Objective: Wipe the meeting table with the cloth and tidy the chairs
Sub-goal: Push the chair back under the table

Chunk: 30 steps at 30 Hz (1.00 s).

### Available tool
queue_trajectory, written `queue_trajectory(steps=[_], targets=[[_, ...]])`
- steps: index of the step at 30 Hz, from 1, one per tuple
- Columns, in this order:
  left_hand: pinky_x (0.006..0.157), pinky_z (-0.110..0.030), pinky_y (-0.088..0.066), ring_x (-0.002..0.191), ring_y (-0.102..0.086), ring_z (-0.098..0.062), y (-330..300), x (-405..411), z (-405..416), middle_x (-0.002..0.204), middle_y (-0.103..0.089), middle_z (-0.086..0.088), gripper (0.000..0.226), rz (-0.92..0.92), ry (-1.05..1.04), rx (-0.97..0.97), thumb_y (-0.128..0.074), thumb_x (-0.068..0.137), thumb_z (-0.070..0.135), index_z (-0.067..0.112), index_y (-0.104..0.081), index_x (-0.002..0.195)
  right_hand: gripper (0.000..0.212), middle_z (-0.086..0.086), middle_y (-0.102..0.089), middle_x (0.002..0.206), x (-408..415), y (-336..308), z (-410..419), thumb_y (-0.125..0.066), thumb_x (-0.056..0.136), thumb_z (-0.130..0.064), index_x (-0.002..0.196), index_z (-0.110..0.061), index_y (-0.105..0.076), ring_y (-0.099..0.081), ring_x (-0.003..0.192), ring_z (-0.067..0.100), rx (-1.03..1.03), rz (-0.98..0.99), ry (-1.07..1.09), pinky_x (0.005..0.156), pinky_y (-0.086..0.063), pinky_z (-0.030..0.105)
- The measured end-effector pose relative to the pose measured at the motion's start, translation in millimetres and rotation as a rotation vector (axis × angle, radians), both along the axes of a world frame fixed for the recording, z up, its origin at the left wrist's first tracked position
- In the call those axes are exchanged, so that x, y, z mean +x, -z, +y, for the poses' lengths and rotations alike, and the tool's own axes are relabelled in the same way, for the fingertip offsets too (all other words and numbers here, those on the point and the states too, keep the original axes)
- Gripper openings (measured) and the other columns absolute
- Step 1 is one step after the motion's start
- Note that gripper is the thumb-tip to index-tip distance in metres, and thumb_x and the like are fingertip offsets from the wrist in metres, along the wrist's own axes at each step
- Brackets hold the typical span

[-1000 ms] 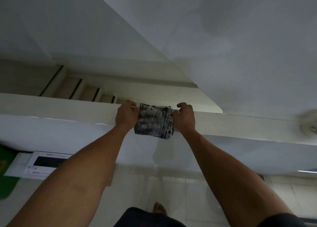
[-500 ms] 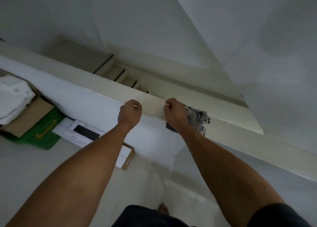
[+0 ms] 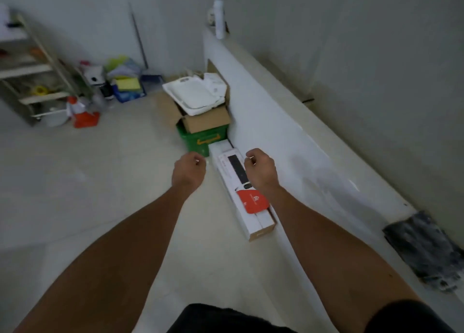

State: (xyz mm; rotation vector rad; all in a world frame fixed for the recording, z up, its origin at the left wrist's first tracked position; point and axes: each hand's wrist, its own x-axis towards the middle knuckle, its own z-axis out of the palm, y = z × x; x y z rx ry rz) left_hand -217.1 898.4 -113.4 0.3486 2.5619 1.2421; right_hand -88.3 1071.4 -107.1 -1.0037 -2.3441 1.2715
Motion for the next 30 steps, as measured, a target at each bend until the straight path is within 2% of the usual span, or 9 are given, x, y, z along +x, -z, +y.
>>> queue_trajectory(steps=[1, 4, 8, 12, 17, 21, 24, 27, 30], targets=[[0.085, -0.047, -0.063, 0.091, -0.076, -0.029, 0.6, -10.1, -34.4, 0.09, -0.078, -0.004, 0.012, -0.009, -0.064, -0.002, -0.059, 0.088, 0.037, 0.033, -0.067, 0.079, 0.021, 0.006, -0.073, 0.097, -17.9, -0.6, -26.8, -0.054, 0.1, -0.019, 0.114, -0.016, -0.069, -0.07, 0.083, 0.031, 0.002, 0.009, -0.053, 0.078, -0.062, 0.046], [0.086, -0.044, -0.063, 0.085, -0.077, -0.027, 0.5, -33.9, -135.3, 0.09, -0.078, -0.002, 0.015, -0.012, -0.222, -0.003, -0.055, 0.082, 0.044, 0.035, -0.064, 0.076, 0.018, 0.01, -0.075, 0.102, -67.1, -2.4, -107.4, -0.057, 0.1, -0.017, 0.112, -0.015, -0.071, -0.069, 0.092, 0.03, 0.029, 0.026, -0.193, 0.082, -0.058, 0.039], [0.082, -0.045, -0.064, 0.081, -0.077, -0.025, -4.8, -42.7, -269.0, 0.092, -0.078, 0.0, 0.01, 0.012, -0.402, 0.0, -0.059, 0.089, 0.037, 0.033, -0.064, 0.081, 0.016, 0.003, -0.072, 0.097, -123.2, 1.4, -222.3, -0.059, 0.099, -0.016, 0.11, -0.016, -0.071, -0.068, 0.09, 0.026, 0.032, 0.035, -0.379, 0.079, -0.055, 0.034], [0.078, -0.045, -0.064, 0.081, -0.076, -0.025, -9.5, -29.9, -396.6, 0.087, -0.077, -0.001, 0.011, 0.04, -0.632, -0.009, -0.058, 0.09, 0.035, 0.03, -0.067, 0.088, 0.018, -0.002, -0.07, 0.095, -160.3, 2.7, -346.2, -0.058, 0.099, -0.017, 0.111, -0.019, -0.071, -0.069, 0.088, 0.024, -0.003, 0.04, -0.593, 0.078, -0.054, 0.031], [0.081, -0.045, -0.063, 0.081, -0.075, -0.025, -5.5, 10.8, -534.7, 0.082, -0.076, 0.0, 0.027, 0.049, -0.879, -0.03, -0.053, 0.085, 0.042, 0.025, -0.071, 0.097, 0.021, 0.0, -0.073, 0.098, -177.1, -1.5, -489.4, -0.056, 0.098, -0.018, 0.113, -0.018, -0.07, -0.068, 0.087, 0.022, -0.016, 0.038, -0.882, 0.074, -0.05, 0.029], [0.085, -0.046, -0.062, 0.09, -0.074, -0.028, -13.6, 65.4, -616.5, 0.094, -0.077, -0.004, 0.036, 0.055, -1.114, -0.059, -0.052, 0.084, 0.044, 0.024, -0.074, 0.105, 0.022, -0.002, -0.071, 0.094, -172.8, -3.1, -594.5, -0.057, 0.098, -0.017, 0.114, -0.015, -0.071, -0.066, 0.09, 0.021, -0.006, 0.061, -1.11, 0.077, -0.049, 0.028], [0.088, -0.044, -0.061, 0.094, -0.073, -0.026, -11.9, 108.1, -671.2, 0.099, -0.076, -0.002, 0.025, 0.049, -1.264, -0.072, -0.057, 0.09, 0.04, 0.026, -0.073, 0.104, 0.019, -0.007, -0.067, 0.085, -158.8, -5.0, -665.4, -0.055, 0.098, -0.016, 0.109, -0.014, -0.069, -0.065, 0.084, 0.021, -0.008, 0.043, -1.277, 0.071, -0.049, 0.029], [0.087, -0.044, -0.062, 0.089, -0.073, -0.024, -11.7, 150.5, -716.8, 0.096, -0.074, 0.0, 0.021, 0.04, -1.423, -0.078, -0.056, 0.091, 0.041, 0.029, -0.07, 0.101, 0.017, -0.001, -0.069, 0.091, -142.2, -4.3, -733.3, -0.053, 0.098, -0.016, 0.103, -0.016, -0.069, -0.066, 0.088, 0.023, 0.004, 0.035, -1.432, 0.077, -0.053, 0.034], [0.091, -0.043, -0.059, 0.093, -0.072, -0.024, -15.1, 179.0, -747.0, 0.098, -0.074, -0.001, 0.021, 0.025, -1.513, -0.106, -0.057, 0.095, 0.036, 0.024, -0.071, 0.104, 0.016, -0.002, -0.069, 0.092, -130.0, -3.4, -782.6, -0.052, 0.098, -0.018, 0.101, -0.019, -0.068, -0.064, 0.089, 0.022, -0.008, 0.035, -1.54, 0.077, -0.053, 0.034]])
